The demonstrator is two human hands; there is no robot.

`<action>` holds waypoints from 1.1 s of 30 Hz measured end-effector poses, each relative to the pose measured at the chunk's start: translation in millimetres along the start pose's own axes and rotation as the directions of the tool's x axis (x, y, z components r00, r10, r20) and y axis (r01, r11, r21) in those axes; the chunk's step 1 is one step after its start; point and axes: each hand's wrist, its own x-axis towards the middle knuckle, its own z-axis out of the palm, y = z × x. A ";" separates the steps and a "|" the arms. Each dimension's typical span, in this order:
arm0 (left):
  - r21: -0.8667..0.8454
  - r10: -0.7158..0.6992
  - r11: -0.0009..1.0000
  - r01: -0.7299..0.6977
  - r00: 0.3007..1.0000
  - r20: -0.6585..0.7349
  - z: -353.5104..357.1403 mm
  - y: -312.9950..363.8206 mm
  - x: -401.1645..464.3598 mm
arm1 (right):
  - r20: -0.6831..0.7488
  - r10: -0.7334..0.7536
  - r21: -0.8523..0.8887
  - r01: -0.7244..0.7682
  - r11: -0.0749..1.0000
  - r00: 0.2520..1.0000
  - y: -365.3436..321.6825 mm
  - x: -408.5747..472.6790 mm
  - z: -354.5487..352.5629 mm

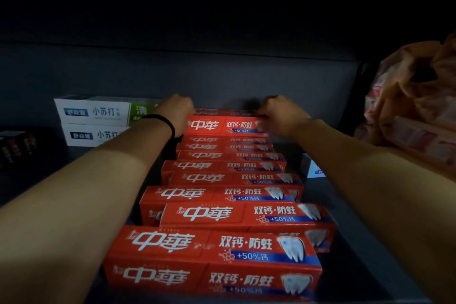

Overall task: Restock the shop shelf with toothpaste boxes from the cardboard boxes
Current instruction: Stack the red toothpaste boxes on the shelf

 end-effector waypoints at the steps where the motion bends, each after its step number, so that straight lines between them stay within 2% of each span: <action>1: 0.006 0.004 1.000 -0.004 1.000 0.016 -1.0 0.3 -0.3 | -0.003 0.006 -0.010 -0.006 1.000 1.000 -0.2 1.4 0.5; 9: -0.004 0.049 0.999 -0.049 0.996 0.071 -14.9 8.1 -11.7 | 0.075 -0.008 -0.108 0.016 0.994 0.997 -7.7 -9.7 -9.6; 17: -0.023 0.104 0.994 -0.103 0.992 0.073 -58.7 39.6 -62.2 | 0.025 -0.058 -0.150 0.061 0.987 0.998 -38.1 -57.2 -52.1; 23: 0.039 0.133 0.990 -0.134 0.990 0.045 -102.8 65.0 -137.0 | 0.030 -0.050 -0.162 0.054 0.985 0.998 -75.8 -122.1 -93.7; 28: 0.053 0.170 0.984 -0.170 0.985 -0.001 -135.3 86.5 -225.8 | -0.002 -0.130 -0.138 0.128 0.982 0.992 -110.5 -207.2 -131.7; 33: 0.023 0.210 0.977 -0.211 0.977 0.029 -139.6 112.0 -312.5 | -0.011 -0.190 -0.121 0.187 0.975 0.982 -141.7 -294.4 -134.8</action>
